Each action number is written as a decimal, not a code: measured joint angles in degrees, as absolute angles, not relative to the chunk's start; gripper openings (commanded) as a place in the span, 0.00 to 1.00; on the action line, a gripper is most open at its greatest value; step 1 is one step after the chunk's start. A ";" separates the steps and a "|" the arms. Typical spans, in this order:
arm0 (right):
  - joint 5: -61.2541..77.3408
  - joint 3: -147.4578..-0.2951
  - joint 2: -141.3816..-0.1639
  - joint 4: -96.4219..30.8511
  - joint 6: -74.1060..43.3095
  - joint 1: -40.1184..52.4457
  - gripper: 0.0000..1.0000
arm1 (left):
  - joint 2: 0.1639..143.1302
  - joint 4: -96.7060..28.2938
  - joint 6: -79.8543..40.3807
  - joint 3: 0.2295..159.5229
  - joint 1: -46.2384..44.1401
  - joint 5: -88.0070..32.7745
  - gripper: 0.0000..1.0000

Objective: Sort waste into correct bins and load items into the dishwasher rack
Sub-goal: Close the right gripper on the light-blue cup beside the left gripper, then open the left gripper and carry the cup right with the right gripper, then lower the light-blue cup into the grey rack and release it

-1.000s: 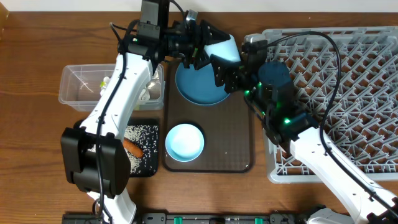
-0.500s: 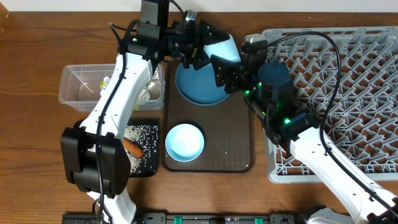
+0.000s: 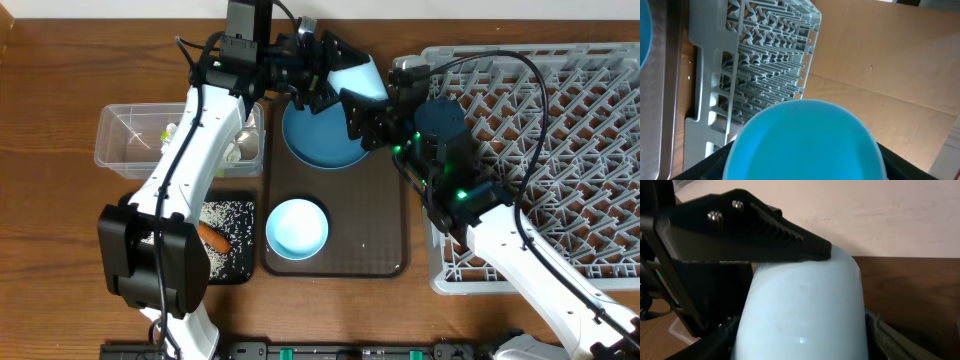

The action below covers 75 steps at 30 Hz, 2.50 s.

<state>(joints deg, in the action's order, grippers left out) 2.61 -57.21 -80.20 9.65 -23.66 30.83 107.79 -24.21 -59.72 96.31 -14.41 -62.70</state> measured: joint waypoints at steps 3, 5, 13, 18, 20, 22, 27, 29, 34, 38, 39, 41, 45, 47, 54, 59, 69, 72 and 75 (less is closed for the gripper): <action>2.68 -57.21 -80.20 9.65 -23.64 30.83 0.55 | 107.79 -24.25 -59.75 96.31 -14.41 -62.83 0.80; 2.72 -57.21 -80.20 9.63 -23.62 30.83 0.55 | 107.79 -24.25 -59.75 96.31 -14.41 -62.83 0.81; 5.34 -57.30 -80.18 8.23 -23.46 31.29 0.55 | 107.79 -24.38 -59.75 96.23 -14.72 -62.78 0.86; 6.70 -57.52 -80.18 7.40 -23.46 31.22 0.55 | 107.79 -24.43 -59.70 96.12 -14.55 -62.70 0.86; 7.09 -57.67 -80.18 6.76 -23.46 31.20 0.55 | 107.79 -24.43 -59.57 96.12 -14.33 -62.61 0.87; 7.57 -57.80 -80.14 5.80 -23.46 31.18 0.55 | 107.79 -24.43 -59.31 96.12 -14.00 -62.61 0.87; 9.15 -57.80 -80.09 4.82 -23.46 30.79 0.55 | 107.79 -24.43 -58.04 96.12 -13.52 -62.61 0.86; 9.26 -57.80 -79.96 4.67 -23.46 30.79 0.55 | 107.79 -24.67 -57.82 96.12 -13.50 -62.61 0.85; 10.07 -57.80 -79.59 3.84 -23.46 30.79 0.53 | 107.79 -27.35 -56.42 96.12 -13.93 -62.43 0.80; 10.50 -57.80 -79.42 3.22 -23.46 30.76 0.52 | 107.79 -28.23 -55.40 96.12 -13.93 -62.37 0.80; 10.50 -57.80 -79.31 3.09 -23.46 30.76 0.52 | 107.79 -28.23 -55.35 96.12 -13.93 -62.41 0.80; 10.55 -57.80 -79.02 2.68 -23.46 30.74 0.51 | 107.79 -28.36 -55.22 96.12 -13.87 -62.61 0.80; 10.90 -57.80 -77.52 1.69 -23.44 29.32 0.51 | 107.79 -28.51 -55.00 96.12 -13.06 -62.78 0.80; 10.66 -57.80 -76.23 0.54 -23.31 28.77 0.51 | 107.79 -28.51 -54.96 96.12 -12.12 -62.81 0.81; 10.85 -57.89 -73.95 -6.42 -21.61 28.49 0.50 | 107.79 -28.60 -53.60 96.12 -9.50 -62.72 0.81; 10.96 -57.93 -72.93 -14.70 -21.10 26.24 0.47 | 107.79 -32.71 -50.02 96.12 -9.54 -60.45 0.81; 14.92 -68.58 -70.61 -41.25 -18.81 16.10 0.47 | 107.79 -39.05 -41.98 96.12 -9.54 -54.59 0.81; 15.62 -74.32 -70.32 -50.26 -17.26 13.65 0.47 | 107.79 -39.27 -40.45 96.12 -9.54 -53.78 0.82; 16.27 -80.18 -70.19 -58.48 -16.10 11.44 0.46 | 107.79 -39.24 -39.86 96.12 -9.54 -53.54 0.82</action>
<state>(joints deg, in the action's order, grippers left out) 16.27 -80.18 -70.19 -58.48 -16.10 11.44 107.79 -39.24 -39.86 96.12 -9.54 -53.54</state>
